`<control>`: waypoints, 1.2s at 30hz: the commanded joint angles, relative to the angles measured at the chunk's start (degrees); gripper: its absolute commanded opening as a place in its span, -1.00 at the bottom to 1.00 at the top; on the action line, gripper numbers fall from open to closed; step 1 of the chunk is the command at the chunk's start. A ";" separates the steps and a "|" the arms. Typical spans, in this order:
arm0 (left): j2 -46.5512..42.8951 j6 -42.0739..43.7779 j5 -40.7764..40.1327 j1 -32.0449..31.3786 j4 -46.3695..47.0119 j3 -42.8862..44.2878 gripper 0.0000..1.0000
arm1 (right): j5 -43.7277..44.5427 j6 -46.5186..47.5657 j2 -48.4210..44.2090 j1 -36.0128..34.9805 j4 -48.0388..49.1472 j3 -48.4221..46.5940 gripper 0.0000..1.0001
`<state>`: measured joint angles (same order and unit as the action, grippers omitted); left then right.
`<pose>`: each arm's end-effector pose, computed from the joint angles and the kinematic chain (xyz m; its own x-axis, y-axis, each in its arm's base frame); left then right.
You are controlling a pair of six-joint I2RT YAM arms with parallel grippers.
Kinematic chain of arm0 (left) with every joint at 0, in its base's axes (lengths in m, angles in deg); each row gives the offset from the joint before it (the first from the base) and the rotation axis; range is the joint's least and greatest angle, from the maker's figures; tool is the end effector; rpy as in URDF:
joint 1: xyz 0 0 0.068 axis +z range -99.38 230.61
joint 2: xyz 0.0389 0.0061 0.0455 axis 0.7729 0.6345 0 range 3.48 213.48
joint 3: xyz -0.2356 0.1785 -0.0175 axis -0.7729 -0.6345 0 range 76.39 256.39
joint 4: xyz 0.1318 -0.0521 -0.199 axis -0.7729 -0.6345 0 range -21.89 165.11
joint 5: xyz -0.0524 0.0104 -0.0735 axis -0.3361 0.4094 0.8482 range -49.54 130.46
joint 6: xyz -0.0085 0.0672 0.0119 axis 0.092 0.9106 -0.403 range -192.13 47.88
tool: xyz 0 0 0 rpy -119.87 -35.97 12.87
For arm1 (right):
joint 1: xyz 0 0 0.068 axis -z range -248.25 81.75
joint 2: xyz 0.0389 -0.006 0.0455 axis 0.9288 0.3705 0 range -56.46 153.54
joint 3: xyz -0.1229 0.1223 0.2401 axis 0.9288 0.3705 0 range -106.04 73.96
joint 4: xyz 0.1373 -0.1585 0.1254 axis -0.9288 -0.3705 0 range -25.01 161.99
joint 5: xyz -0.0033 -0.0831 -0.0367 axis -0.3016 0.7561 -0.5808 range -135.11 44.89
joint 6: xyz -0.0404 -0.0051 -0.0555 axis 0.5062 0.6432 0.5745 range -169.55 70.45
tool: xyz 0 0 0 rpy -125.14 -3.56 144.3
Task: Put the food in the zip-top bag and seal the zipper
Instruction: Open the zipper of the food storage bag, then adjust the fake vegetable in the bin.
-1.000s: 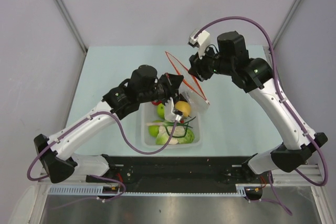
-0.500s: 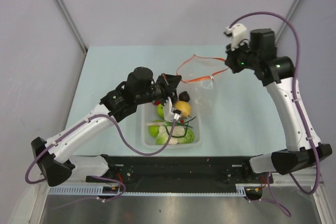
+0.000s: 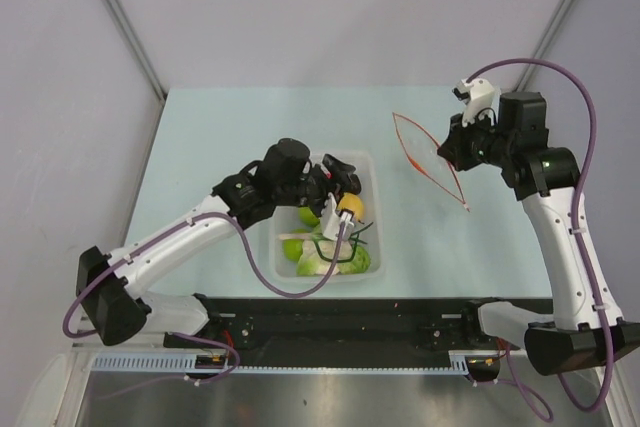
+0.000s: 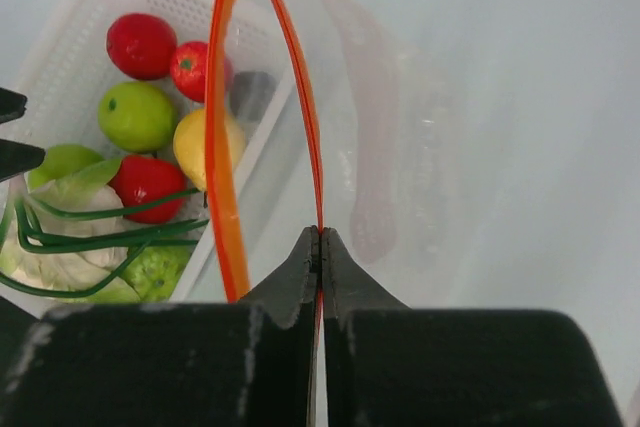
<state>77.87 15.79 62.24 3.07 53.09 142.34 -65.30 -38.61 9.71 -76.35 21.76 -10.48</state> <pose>0.1763 -0.2232 0.3533 0.8881 0.4040 -0.2192 0.3746 -0.3595 0.8547 0.2023 0.0482 0.4382 -0.4345 -0.2418 -0.8676 -0.5138 0.8577 0.0183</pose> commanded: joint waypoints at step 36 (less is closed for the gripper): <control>5.24 -55.75 11.53 10.19 -22.89 11.73 -1.00 | -2.40 -13.22 -1.48 -3.24 7.79 14.22 -1.00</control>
<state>82.65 -39.11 72.64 9.58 30.55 145.99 -67.53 -52.07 9.25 -79.76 28.03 3.88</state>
